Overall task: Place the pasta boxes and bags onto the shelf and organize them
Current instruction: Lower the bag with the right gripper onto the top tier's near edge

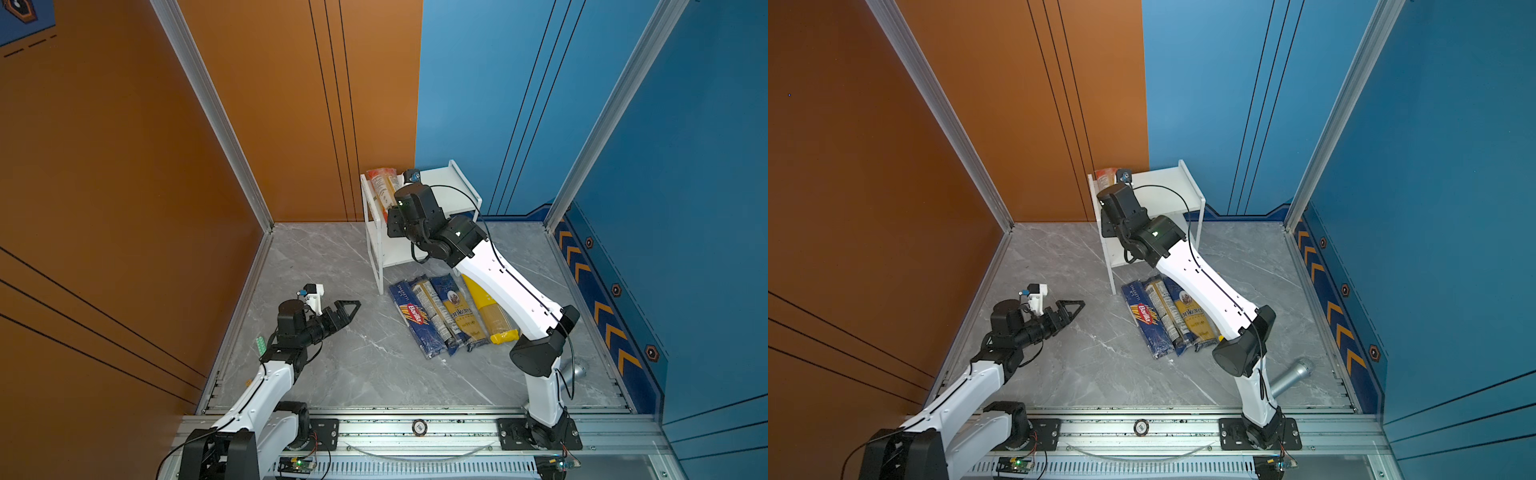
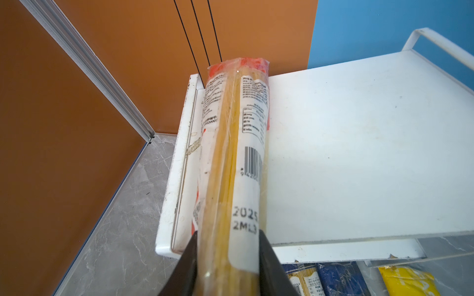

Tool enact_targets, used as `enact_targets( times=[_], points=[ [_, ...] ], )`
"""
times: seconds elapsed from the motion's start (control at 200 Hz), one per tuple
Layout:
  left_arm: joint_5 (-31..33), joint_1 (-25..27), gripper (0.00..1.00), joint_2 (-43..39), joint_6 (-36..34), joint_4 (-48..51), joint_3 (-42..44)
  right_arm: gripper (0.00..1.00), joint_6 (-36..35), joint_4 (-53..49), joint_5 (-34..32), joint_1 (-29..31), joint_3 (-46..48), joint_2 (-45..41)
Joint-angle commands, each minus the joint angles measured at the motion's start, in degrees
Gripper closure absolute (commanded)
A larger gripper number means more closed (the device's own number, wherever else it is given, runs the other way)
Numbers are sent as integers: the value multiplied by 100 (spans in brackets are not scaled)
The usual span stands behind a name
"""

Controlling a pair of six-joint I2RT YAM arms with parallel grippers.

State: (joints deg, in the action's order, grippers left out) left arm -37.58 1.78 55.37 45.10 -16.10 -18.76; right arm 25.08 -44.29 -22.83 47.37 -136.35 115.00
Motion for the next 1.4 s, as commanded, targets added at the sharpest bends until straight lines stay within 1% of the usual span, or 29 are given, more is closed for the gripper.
enact_targets(
  times=[0.0, 0.581, 0.936, 1.151, 1.287, 1.392],
  points=[
    [-80, -55, 2, -74, 25, -51, 45, 69, -82, 184, -196, 26, -164, 86],
    [-80, -55, 2, -117, 8, -35, 77, 75, -126, 168, -296, 44, -164, 149],
    [-65, -55, 2, -149, 7, -20, 103, 75, -163, 123, -486, 96, -165, 172],
    [-76, -57, 2, -144, 7, -19, 107, 73, -170, 138, -499, 118, -168, 163],
    [-78, -56, 2, -147, 23, -16, 92, 67, -170, 142, -464, 123, -170, 172],
    [-76, -58, 2, -152, 47, -16, 92, 66, -170, 154, -420, 127, -167, 172]
  ],
)
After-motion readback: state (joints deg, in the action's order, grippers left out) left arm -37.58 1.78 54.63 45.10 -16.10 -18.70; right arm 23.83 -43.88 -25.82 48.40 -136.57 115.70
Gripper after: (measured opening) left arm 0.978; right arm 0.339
